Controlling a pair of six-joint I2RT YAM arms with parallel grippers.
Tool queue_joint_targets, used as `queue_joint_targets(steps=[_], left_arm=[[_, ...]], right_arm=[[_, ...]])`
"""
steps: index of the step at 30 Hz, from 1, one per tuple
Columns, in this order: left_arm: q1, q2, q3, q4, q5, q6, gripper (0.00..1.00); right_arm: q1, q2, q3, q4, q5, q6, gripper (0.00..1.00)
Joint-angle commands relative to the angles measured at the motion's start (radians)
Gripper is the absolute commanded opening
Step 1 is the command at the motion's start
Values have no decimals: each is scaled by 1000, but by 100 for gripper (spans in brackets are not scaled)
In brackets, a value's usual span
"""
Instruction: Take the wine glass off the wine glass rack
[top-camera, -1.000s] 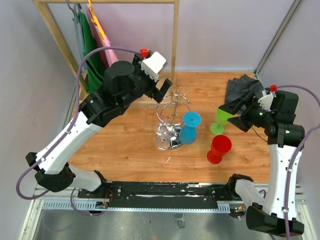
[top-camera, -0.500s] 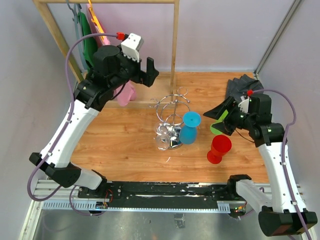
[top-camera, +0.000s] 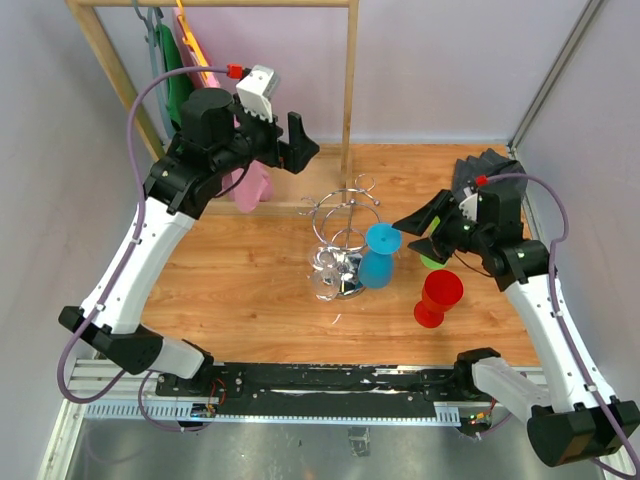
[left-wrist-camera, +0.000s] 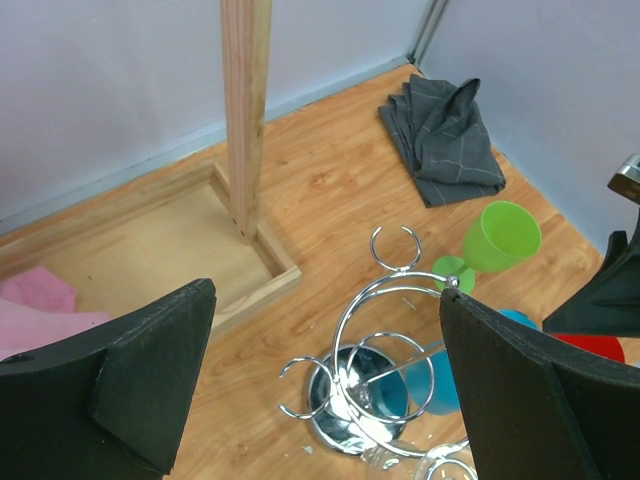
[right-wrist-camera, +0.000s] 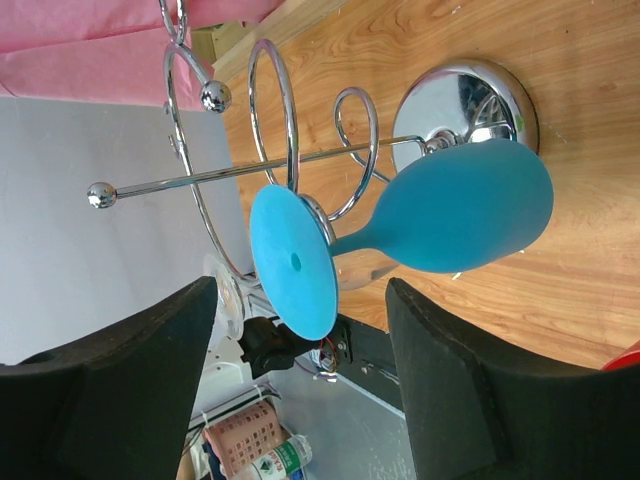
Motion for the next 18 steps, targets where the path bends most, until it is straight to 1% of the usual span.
queue_joint_targets(steps=[1,8,13,18], left_arm=[[15,14,6,-6,40,-18,99],[19,31,15,-14,53,-19,99],[21,37,12,-19,59,-16,99],[22,43,10,-21,62,-14,99]], right_arm=[[28,5,-30,54,20,23,68],[38,-4,-79,90,10,51,60],[39,-16,-91,94,4,58,51],[38,-19,-93,100,-4,62,45]])
